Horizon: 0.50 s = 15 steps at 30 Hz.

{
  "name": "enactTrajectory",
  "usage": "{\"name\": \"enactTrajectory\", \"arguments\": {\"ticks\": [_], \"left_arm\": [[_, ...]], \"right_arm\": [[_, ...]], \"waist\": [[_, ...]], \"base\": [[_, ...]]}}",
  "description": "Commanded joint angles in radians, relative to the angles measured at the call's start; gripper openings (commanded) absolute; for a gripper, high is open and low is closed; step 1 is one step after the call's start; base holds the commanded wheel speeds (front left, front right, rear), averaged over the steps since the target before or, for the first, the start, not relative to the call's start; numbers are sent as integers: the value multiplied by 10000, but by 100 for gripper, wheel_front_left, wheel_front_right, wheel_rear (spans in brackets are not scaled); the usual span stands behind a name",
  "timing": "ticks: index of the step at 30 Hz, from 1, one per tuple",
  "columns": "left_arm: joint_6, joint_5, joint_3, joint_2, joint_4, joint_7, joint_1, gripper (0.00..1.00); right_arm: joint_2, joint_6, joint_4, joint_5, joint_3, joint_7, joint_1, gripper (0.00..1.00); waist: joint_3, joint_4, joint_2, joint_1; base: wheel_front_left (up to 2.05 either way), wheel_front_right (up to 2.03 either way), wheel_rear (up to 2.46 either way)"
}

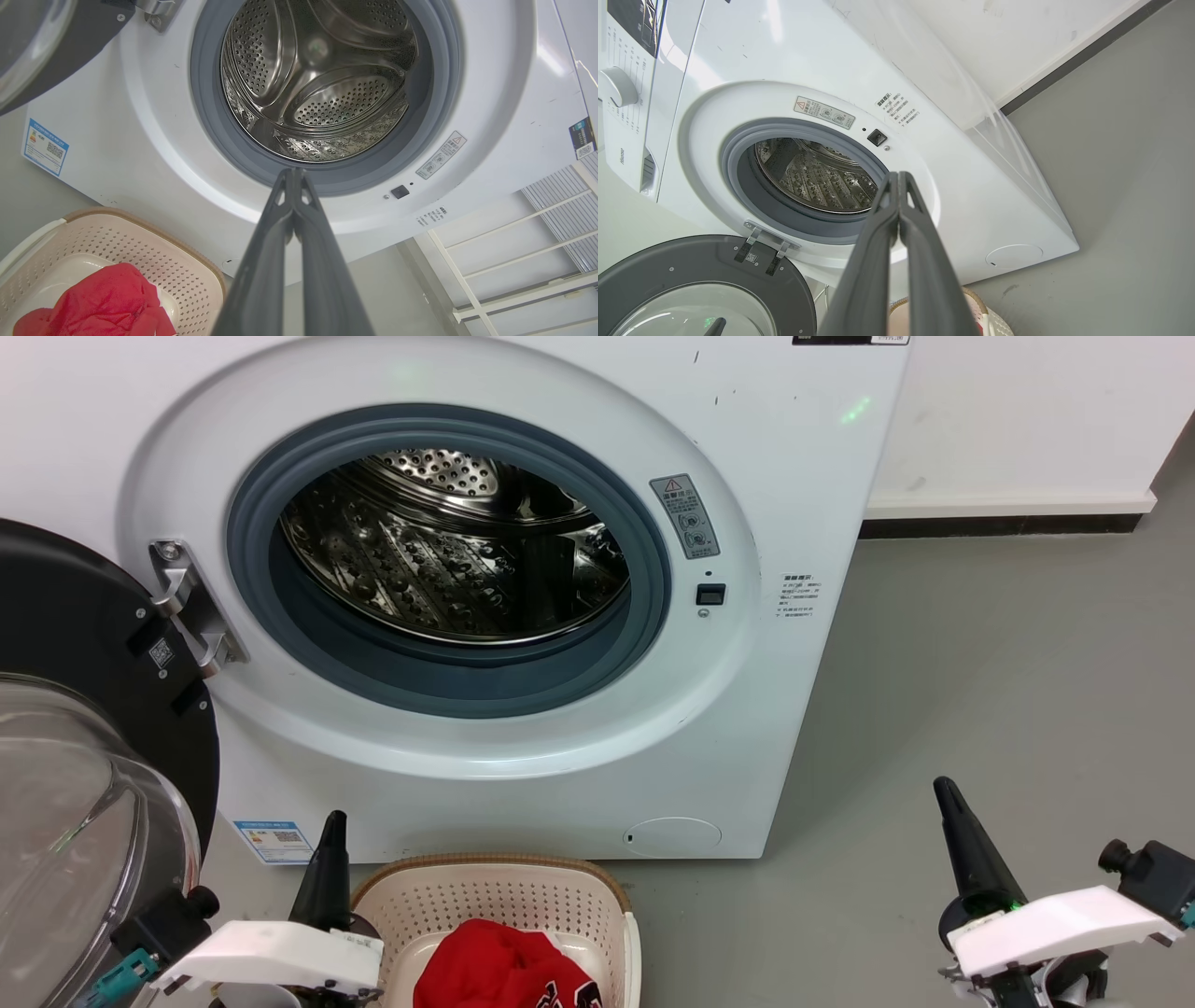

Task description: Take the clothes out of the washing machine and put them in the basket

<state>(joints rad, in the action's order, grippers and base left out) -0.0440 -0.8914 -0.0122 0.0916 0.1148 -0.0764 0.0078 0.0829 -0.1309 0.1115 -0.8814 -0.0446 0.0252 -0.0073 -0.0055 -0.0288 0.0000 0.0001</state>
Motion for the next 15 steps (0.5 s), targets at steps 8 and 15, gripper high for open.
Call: {"name": "enactTrajectory", "arguments": {"ticks": [8,15], "left_arm": [[-173,-1197,161,29,108,237,-404,0],[-268,-2018,259,9,258,415,-499,0]], "right_arm": [[77,0,126,-1254,163,-144,-401,0],[83,0,281,-2095,272,-238,-473,0]], "waist": [[9,30,0,-1],[17,56,0,-1]], "base": [[0,0,0],[0,0,0]]}}
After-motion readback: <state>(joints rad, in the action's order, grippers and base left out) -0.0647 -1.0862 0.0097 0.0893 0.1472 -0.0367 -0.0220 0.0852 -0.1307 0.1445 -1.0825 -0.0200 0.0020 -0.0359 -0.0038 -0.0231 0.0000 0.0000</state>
